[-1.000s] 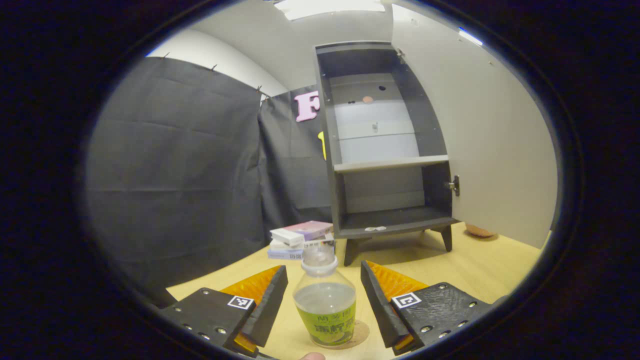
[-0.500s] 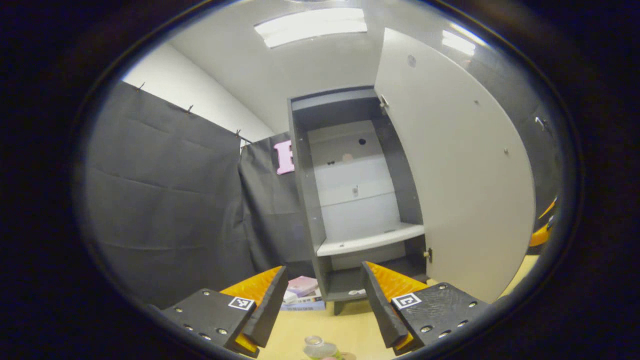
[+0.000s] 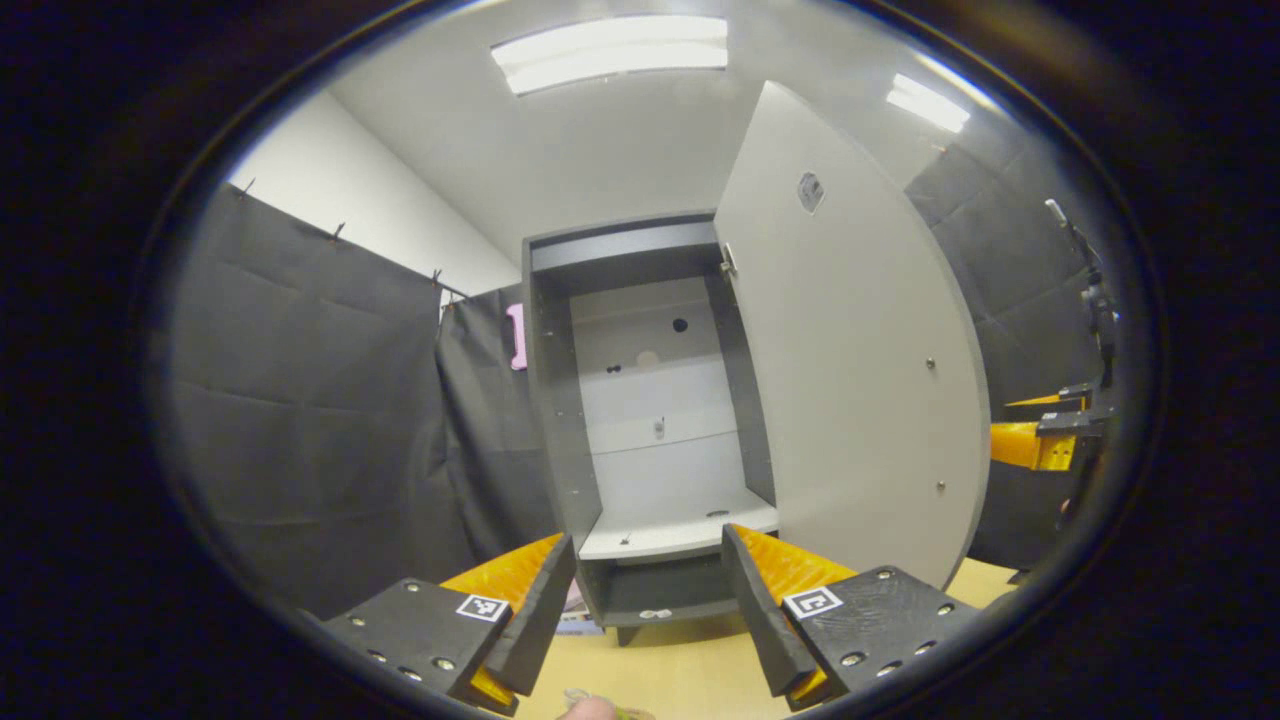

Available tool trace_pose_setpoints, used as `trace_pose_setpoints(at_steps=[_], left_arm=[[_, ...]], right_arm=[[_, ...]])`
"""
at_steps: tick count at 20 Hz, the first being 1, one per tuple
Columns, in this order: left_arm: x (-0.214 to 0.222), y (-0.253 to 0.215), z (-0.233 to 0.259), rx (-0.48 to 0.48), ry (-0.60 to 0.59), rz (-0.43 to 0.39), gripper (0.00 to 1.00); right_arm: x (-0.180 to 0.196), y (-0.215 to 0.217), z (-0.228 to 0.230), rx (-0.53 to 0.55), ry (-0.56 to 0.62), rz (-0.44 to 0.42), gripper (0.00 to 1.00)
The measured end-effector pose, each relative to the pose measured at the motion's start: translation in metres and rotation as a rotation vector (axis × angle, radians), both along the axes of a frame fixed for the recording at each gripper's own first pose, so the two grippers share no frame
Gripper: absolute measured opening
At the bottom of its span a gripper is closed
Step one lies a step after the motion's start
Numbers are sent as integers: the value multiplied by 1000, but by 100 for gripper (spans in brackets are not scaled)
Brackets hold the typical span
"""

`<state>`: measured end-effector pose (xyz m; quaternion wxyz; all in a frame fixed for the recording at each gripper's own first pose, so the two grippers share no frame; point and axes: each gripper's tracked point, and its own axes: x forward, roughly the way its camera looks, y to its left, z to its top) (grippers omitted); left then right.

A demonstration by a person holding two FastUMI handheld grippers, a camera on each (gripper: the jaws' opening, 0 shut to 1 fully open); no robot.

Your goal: Open the cabinet door with the right hand, grasp the bottle in the cabinet with the left hand and place it on the coaster, then close the cabinet door with the right hand.

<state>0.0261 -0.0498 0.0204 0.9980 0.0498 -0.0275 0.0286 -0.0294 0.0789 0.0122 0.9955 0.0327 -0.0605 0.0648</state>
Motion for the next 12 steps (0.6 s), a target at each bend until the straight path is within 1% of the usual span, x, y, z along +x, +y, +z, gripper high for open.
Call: trace_pose_setpoints(at_steps=[1,2,3,4,5,6,7,9,10,11,12], left_arm=[[1,-1,0,-16,12,-4,89],[3,-2,-2,-25,24,-13,89],[4,0,-4,-26,36,-20,89],[6,2,-3,-28,43,-25,84],[9,4,-5,-35,52,-24,84],[12,11,-8,-41,68,-13,89],[14,19,-11,-48,82,3,80],[17,40,-14,-76,97,11,89],[20,51,-17,-81,102,20,89],[23,62,-20,-84,106,26,84],[27,71,-22,-85,108,29,89]], right_arm=[[-3,2,2,-14,-10,4,94],[-5,2,2,-28,-14,-3,93],[-7,3,2,-36,-16,-7,89],[-6,7,2,-39,-14,-10,92],[-6,10,1,-35,-6,-10,93],[-5,16,-1,-29,5,-1,92],[-5,23,-2,-25,18,13,92],[-5,45,0,-30,33,48,92],[-5,58,-1,-33,40,63,92],[-4,70,0,-21,48,77,92],[-2,84,-1,0,58,94,92]])
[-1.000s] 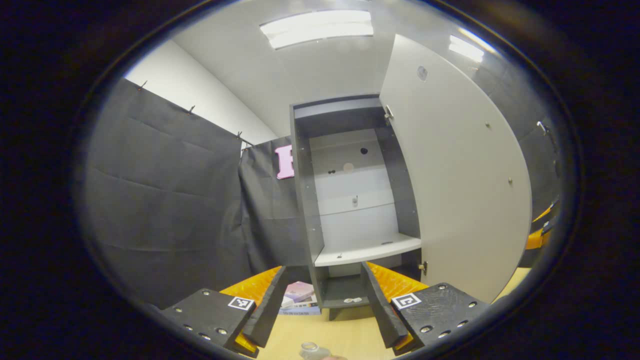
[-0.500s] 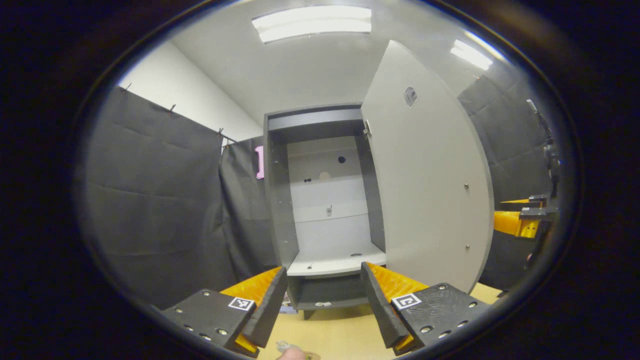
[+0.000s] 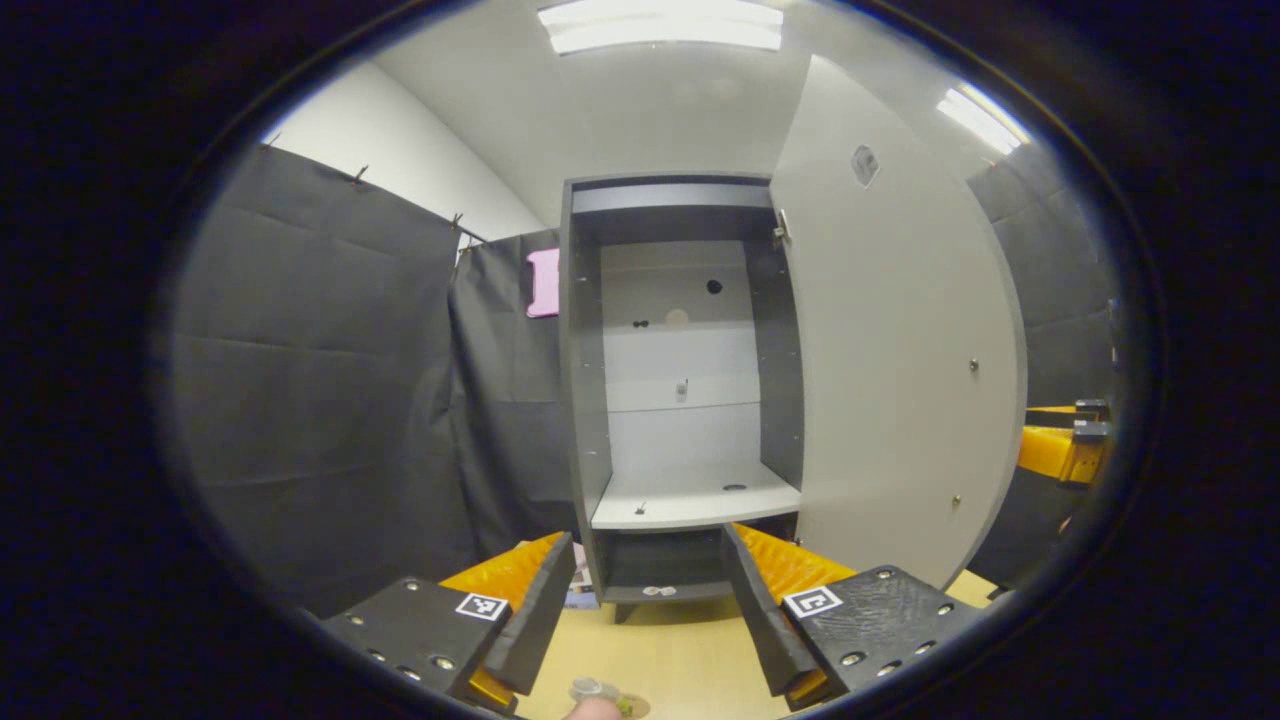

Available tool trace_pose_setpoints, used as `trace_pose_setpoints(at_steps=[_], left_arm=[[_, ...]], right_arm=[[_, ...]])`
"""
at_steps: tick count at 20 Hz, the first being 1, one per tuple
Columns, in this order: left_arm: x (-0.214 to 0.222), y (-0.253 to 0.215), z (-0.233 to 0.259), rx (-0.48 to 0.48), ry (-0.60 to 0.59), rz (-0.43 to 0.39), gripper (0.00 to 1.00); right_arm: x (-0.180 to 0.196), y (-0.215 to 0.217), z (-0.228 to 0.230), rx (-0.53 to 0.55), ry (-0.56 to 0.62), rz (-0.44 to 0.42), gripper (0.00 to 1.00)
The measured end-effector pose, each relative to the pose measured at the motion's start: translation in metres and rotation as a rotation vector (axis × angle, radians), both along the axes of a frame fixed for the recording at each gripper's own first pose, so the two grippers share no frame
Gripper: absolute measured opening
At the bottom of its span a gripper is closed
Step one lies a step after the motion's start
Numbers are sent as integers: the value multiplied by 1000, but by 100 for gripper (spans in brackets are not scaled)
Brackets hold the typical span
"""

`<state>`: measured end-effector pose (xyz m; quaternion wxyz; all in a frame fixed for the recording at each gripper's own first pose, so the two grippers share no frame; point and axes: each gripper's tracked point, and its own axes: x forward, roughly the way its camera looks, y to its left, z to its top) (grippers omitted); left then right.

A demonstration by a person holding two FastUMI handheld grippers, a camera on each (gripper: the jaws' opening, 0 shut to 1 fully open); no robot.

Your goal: Open the cabinet door with the right hand, grasp the bottle in the cabinet with the left hand and place it on the coaster, then close the cabinet door with the right hand.

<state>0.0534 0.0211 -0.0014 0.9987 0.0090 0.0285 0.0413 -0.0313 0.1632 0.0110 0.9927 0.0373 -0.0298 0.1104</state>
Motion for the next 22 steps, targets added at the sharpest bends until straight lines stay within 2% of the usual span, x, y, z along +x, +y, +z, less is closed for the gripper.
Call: trace_pose_setpoints(at_steps=[2,6,7,8,9,10,12,16,19,21,22], left_arm=[[6,17,-2,4,7,-3,89],[18,49,-8,5,18,-23,89],[26,56,-12,2,20,-36,89],[33,63,-14,-2,18,-48,84],[43,70,-17,-7,15,-63,89],[51,78,-20,-7,18,-76,84],[69,92,-24,-9,14,-105,84],[98,104,-32,-23,-4,-185,89],[111,118,-38,-32,1,-201,80],[114,126,-40,-39,1,-195,84],[115,130,-41,-41,5,-184,80]], right_arm=[[5,24,1,28,15,14,92],[19,67,4,17,10,12,92],[22,77,4,20,15,11,92],[26,88,3,28,18,11,92],[29,99,3,34,21,9,90],[33,108,4,34,20,4,92],[43,127,6,22,13,-14,92],[69,150,5,-22,-16,-56,92],[78,167,0,-20,-1,-79,92],[79,165,0,-26,-7,-89,92],[80,165,-1,-37,-5,-97,92]])
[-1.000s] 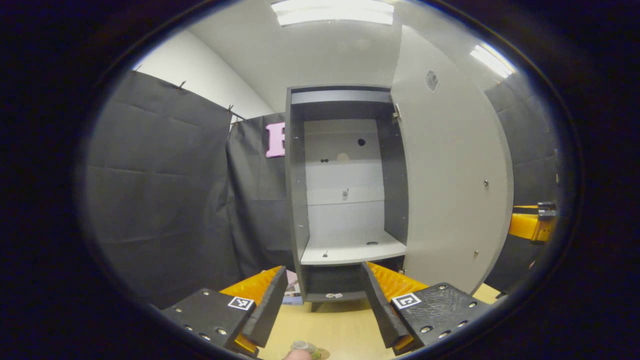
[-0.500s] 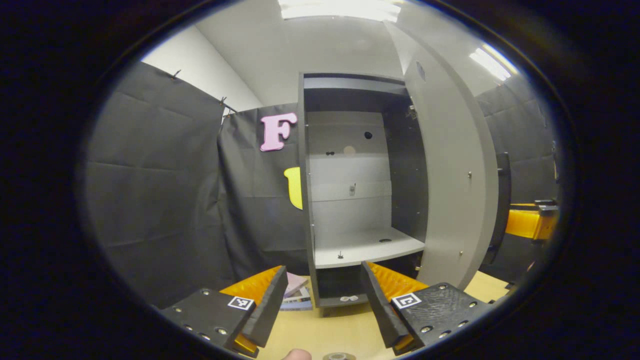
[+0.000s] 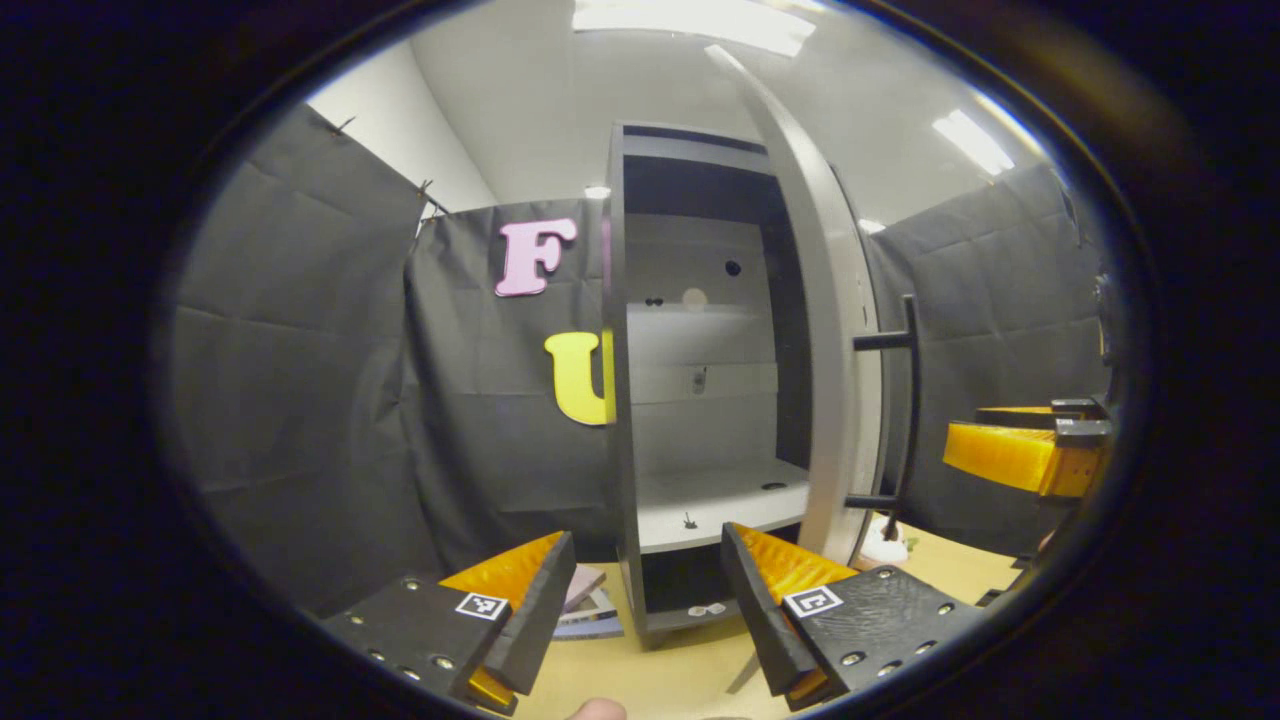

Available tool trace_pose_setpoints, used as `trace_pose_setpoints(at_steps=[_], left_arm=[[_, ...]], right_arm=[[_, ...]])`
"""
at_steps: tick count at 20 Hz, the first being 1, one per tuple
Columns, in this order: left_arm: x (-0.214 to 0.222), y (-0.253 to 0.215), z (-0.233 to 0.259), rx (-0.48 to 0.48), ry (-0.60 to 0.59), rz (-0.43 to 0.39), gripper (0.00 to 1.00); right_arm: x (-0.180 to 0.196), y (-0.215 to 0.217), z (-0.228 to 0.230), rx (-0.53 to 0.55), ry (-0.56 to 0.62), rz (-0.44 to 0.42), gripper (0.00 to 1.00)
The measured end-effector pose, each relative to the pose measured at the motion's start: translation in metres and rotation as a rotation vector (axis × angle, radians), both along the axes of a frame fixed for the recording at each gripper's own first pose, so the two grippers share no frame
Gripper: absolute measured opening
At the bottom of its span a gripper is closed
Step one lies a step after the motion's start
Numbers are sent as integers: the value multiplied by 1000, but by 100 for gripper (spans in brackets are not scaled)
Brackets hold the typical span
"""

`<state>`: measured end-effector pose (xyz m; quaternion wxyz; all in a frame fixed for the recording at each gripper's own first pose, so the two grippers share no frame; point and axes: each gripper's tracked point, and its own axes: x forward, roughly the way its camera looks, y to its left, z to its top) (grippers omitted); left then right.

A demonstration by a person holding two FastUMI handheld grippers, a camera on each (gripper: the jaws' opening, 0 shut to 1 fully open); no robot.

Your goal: Open the cabinet door with the right hand, grasp the bottle in the cabinet with the left hand and place it on the coaster, then close the cabinet door with the right hand.

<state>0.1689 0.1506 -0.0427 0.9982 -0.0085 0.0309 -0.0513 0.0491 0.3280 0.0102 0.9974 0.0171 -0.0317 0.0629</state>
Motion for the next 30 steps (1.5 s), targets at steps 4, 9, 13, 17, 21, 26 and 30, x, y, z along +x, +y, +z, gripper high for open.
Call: trace_pose_setpoints(at_steps=[4,9,13,17,21,26,30], left_arm=[[1,9,4,-37,-6,70,80],[1,-5,21,-34,-11,94,82],[0,-23,38,-7,-43,80,84],[9,-45,39,-19,-45,70,89],[15,-67,52,-16,-84,79,80],[27,-95,49,0,-88,47,89],[37,-101,33,-45,-30,67,89]], right_arm=[[12,1,-3,-17,10,-31,92],[44,-20,4,-60,3,-86,92],[50,-26,8,-46,-4,-97,92],[54,-32,7,-53,7,-111,92],[61,-31,11,-38,-3,-92,92],[66,-46,3,-62,30,-146,92],[67,-45,-12,-49,71,-138,92]])
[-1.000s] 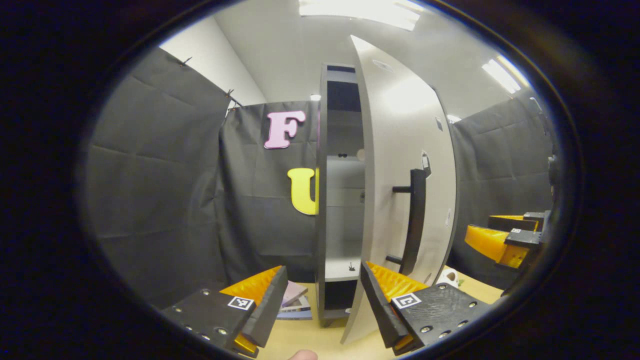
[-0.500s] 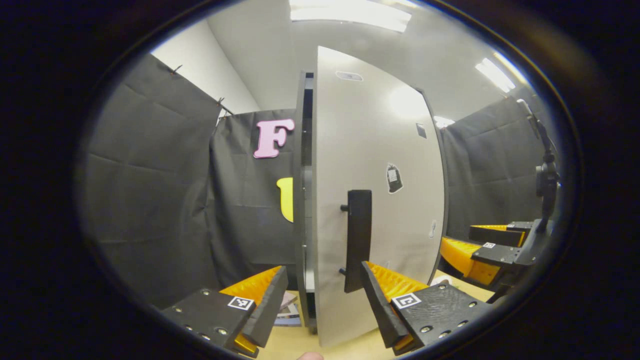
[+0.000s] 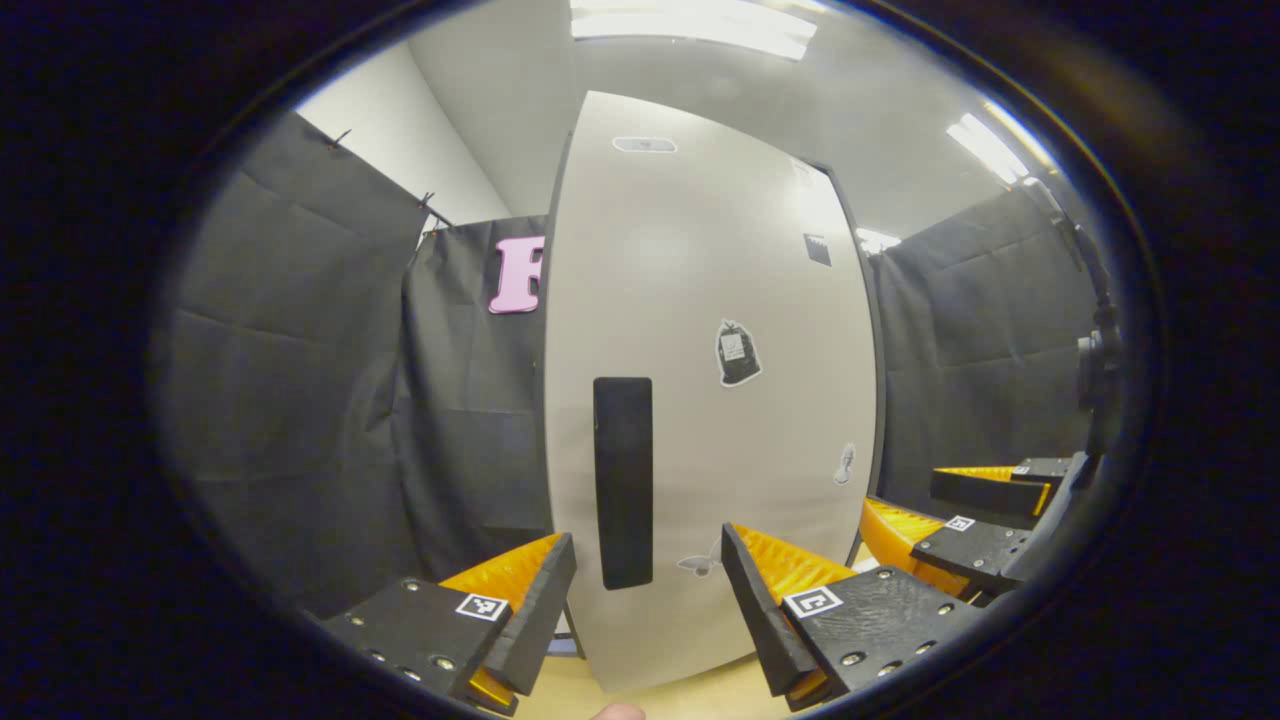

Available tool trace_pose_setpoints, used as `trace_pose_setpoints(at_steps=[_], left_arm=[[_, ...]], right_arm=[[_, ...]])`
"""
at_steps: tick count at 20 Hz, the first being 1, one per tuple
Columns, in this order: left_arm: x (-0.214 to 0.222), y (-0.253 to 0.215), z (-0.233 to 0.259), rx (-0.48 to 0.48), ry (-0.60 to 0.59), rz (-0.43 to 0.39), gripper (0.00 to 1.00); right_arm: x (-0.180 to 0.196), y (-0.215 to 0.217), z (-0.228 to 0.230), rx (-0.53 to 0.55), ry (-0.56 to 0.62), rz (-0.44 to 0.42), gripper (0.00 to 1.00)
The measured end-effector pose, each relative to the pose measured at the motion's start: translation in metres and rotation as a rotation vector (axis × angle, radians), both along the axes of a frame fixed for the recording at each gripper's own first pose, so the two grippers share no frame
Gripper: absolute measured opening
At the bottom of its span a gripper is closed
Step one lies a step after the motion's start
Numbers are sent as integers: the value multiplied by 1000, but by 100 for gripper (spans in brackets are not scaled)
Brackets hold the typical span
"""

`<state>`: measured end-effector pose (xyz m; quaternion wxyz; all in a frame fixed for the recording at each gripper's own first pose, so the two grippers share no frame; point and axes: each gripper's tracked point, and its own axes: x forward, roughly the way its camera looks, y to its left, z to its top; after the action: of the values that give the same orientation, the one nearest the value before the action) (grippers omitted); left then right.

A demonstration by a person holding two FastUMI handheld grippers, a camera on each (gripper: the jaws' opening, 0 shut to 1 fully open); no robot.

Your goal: Open the cabinet door with the right hand, grasp the bottle in the cabinet with the left hand and place it on the coaster, then close the cabinet door with the right hand.

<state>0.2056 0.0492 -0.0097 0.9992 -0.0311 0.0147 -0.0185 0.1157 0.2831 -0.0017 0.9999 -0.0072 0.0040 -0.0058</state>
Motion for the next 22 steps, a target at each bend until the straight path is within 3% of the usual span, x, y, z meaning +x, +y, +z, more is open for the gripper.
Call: trace_pose_setpoints(at_steps=[1,4,11,12,17,19,20,22], left_arm=[[2,2,-6,-4,16,12,84],[2,7,-11,16,30,53,88],[3,-10,-13,40,24,35,89],[3,-11,-12,43,21,35,80],[4,-17,-15,33,37,25,89],[4,-17,-14,30,35,27,80],[2,-17,-15,34,36,27,84],[4,-19,-16,42,47,27,84]], right_arm=[[0,-1,-1,5,3,0,92],[0,-8,-5,-16,3,-16,93],[1,-16,-11,2,26,-19,93],[0,-17,-11,4,23,-19,93],[-2,-19,-8,3,22,-9,93],[-4,-18,-7,4,16,-4,93],[-4,-17,-6,5,13,-2,93],[-4,-17,-7,6,16,2,93]])
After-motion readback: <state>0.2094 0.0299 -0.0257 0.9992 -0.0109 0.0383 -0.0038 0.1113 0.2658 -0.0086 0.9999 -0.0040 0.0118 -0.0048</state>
